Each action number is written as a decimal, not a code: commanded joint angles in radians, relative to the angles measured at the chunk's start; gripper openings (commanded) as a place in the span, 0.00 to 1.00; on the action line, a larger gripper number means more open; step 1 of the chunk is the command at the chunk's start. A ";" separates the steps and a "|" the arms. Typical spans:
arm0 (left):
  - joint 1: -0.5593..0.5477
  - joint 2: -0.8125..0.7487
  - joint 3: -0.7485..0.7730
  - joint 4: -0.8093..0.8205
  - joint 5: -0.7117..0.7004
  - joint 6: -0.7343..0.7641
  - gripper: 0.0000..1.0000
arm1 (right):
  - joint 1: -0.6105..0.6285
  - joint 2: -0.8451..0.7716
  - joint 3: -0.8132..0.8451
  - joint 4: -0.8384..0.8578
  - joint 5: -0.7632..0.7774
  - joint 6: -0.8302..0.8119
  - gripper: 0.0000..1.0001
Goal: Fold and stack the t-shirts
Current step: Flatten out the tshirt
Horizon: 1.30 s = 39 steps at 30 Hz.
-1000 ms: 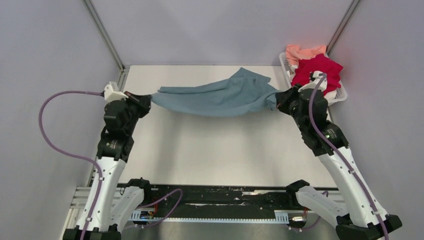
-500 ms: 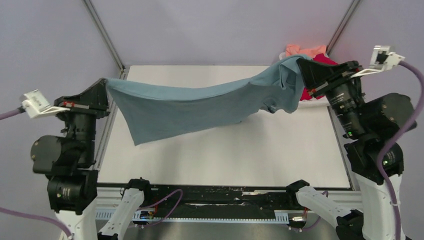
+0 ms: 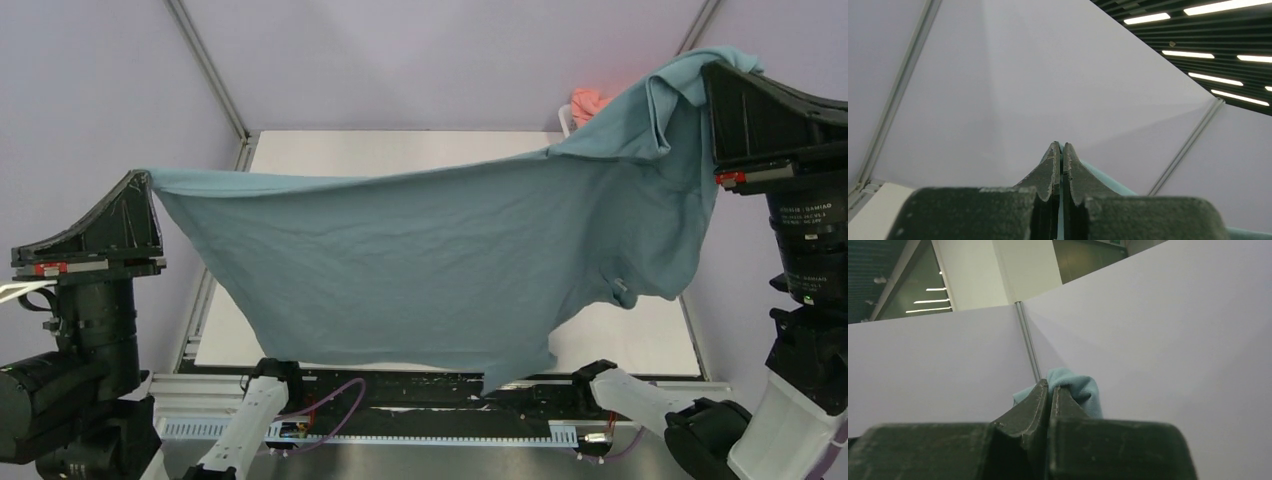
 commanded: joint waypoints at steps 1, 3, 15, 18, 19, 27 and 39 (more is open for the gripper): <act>-0.001 0.081 0.005 0.011 -0.040 0.035 0.00 | 0.002 0.122 0.032 0.073 0.097 -0.069 0.00; -0.001 0.110 -0.032 0.031 -0.062 0.032 0.00 | 0.002 0.150 -0.020 0.108 0.176 -0.089 0.00; 0.000 0.625 -0.432 0.422 -0.268 0.098 0.00 | -0.044 0.460 -0.475 0.329 0.497 -0.217 0.06; 0.000 0.924 -0.404 0.515 -0.280 0.136 0.00 | -0.101 0.639 -0.511 0.343 0.427 -0.127 0.07; 0.001 0.994 -0.349 0.514 -0.292 0.145 0.00 | -0.123 0.713 -0.500 0.343 0.396 -0.101 0.06; 0.015 1.623 0.265 0.125 -0.233 0.156 0.92 | -0.187 1.271 -0.114 0.337 0.167 -0.089 0.70; 0.014 1.331 0.041 0.127 -0.036 0.057 1.00 | -0.186 1.042 -0.351 0.279 0.108 -0.053 1.00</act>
